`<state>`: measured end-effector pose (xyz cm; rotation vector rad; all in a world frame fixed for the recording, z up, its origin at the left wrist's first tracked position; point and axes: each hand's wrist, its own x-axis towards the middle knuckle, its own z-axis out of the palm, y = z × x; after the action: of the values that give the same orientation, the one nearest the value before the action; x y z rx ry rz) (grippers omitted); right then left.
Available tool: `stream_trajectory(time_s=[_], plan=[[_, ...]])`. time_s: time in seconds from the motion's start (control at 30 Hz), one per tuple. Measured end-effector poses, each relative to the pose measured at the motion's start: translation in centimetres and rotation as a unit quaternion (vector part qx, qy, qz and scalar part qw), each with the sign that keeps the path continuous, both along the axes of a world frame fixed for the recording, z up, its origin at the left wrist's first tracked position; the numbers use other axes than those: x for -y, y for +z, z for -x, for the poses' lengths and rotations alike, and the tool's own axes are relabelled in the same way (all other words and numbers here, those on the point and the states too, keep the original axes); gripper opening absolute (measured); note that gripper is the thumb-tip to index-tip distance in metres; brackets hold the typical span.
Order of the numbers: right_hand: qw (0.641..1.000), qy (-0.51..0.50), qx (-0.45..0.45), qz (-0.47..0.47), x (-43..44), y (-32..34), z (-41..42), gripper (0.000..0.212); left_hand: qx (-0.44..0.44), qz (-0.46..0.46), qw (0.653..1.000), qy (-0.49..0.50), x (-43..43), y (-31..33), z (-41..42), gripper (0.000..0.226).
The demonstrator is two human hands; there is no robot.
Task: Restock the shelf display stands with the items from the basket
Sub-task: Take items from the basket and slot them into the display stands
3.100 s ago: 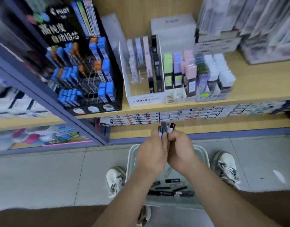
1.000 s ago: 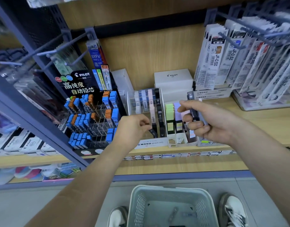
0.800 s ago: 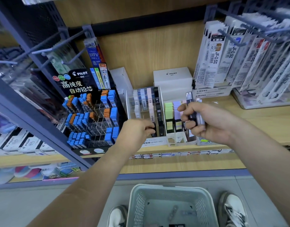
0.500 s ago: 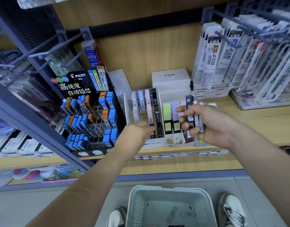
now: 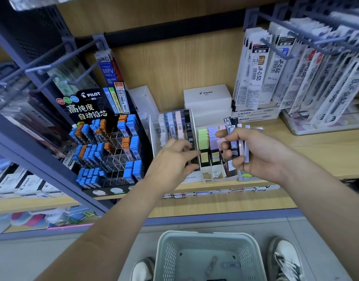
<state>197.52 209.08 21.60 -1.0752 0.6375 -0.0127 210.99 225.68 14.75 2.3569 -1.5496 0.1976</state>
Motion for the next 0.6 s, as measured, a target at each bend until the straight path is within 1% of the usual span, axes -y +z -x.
stream_trajectory(time_s=[0.07, 0.17, 0.27, 0.33, 0.5, 0.53, 0.6], plan=[[1.0, -0.002, 0.004, -0.011, -0.12, 0.01, 0.01, 0.026, 0.006, -0.013, 1.0, -0.008, 0.21, -0.33, -0.03, 0.032], [1.0, -0.004, 0.003, -0.022, -0.19, -0.03, 0.14, 0.025, 0.02, 0.009, 1.0, -0.013, 0.3, -0.58, -0.32, 0.022], [1.0, 0.009, -0.01, -0.008, -0.31, -0.14, 0.23, 0.024, 0.029, 0.027, 0.999, -0.019, 0.48, -0.65, -0.35, 0.018], [1.0, 0.008, -0.014, 0.001, -0.24, -0.29, 0.3, 0.027, 0.033, 0.033, 0.998, -0.028, 0.67, -0.62, -0.23, 0.016], [1.0, 0.009, -0.013, 0.004, -0.01, -0.41, 0.62, 0.028, 0.046, 0.019, 0.998, -0.038, 1.08, -0.65, -0.48, 0.008], [1.0, 0.009, -0.013, 0.004, -0.03, -0.38, 0.68, 0.028, 0.048, 0.015, 0.998, -0.039, 1.05, -0.7, -0.55, 0.007], [1.0, 0.006, -0.017, 0.008, -0.07, -0.4, 0.75, 0.025, 0.031, 0.004, 0.999, -0.029, 0.91, -0.68, -0.51, 0.012]])
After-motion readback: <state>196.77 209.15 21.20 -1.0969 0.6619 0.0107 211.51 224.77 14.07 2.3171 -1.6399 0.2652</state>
